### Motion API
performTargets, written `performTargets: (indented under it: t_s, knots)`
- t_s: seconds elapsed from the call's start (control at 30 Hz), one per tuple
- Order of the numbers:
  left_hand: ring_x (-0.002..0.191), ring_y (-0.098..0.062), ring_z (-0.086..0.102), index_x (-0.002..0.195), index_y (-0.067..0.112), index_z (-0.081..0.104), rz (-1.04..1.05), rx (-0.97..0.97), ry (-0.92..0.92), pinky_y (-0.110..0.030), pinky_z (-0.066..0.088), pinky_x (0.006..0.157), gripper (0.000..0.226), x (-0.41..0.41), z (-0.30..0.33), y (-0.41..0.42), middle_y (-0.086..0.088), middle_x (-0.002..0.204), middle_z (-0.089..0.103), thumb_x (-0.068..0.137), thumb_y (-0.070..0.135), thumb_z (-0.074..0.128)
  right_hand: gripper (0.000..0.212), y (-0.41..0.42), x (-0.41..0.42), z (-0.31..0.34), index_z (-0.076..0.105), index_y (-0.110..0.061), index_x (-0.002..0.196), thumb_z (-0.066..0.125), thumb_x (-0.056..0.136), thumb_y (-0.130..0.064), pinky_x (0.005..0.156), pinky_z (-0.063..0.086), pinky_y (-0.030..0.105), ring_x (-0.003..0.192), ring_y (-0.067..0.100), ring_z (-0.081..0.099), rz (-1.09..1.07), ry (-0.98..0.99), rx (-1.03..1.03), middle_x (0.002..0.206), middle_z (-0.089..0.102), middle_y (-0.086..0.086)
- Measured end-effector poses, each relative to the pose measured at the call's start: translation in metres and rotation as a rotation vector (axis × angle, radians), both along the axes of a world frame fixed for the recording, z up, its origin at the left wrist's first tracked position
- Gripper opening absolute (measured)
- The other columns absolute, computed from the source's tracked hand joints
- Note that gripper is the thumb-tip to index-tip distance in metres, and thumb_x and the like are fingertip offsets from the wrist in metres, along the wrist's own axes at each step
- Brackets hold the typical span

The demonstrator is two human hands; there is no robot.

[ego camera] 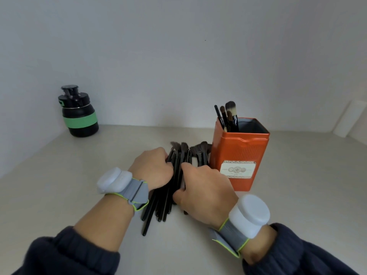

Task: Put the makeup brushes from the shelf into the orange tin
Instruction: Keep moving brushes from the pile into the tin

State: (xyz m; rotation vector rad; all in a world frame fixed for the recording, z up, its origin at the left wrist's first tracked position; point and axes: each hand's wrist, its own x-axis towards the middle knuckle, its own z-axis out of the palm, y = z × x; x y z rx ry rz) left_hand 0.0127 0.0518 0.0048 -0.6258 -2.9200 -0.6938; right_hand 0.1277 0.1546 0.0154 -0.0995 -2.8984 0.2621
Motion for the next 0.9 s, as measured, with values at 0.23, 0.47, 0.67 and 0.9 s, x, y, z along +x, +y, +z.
performTargets:
  t_s: [0.23,0.47,0.67,0.9]
  knots:
    - [0.098,-0.027,0.063,0.115,0.016,0.062,0.014,0.015,0.012,-0.031,0.048,0.08,0.028,-0.003,-0.003,0.001,-0.008,0.109,0.068,0.095,0.031,0.05,0.016,0.0,0.001,0.0,0.048,-0.015,0.1,0.055,0.09,-0.025,0.06,0.046,0.032,0.071,0.026,0.059,-0.031,0.027,-0.044,0.087,0.062,0.005]
    - [0.098,-0.029,0.063,0.112,0.015,0.063,0.029,0.027,0.018,-0.032,0.05,0.082,0.026,-0.004,-0.002,-0.001,-0.009,0.108,0.069,0.094,0.029,0.051,0.035,0.005,0.001,0.008,0.062,-0.012,0.119,0.052,0.086,-0.014,0.075,0.058,0.039,0.08,0.024,0.067,-0.061,0.203,-0.224,0.087,0.069,0.006]
    - [0.099,-0.032,0.064,0.107,0.013,0.065,0.038,0.063,0.017,-0.034,0.051,0.083,0.024,-0.003,0.001,-0.003,-0.01,0.106,0.07,0.093,0.028,0.052,0.041,0.005,0.005,0.016,0.054,-0.008,0.123,0.056,0.082,-0.011,0.071,0.055,0.041,0.068,0.021,0.063,0.009,0.331,-0.385,0.068,0.061,0.001]
    - [0.086,-0.03,0.065,0.1,0.014,0.067,0.034,0.135,0.037,-0.03,0.047,0.071,0.021,-0.004,0.004,-0.005,-0.008,0.094,0.071,0.092,0.026,0.052,0.028,0.009,0.007,0.015,0.062,-0.017,0.114,0.053,0.087,-0.019,0.061,0.053,0.039,0.062,0.017,0.061,0.055,0.478,-0.463,0.061,0.058,-0.006]
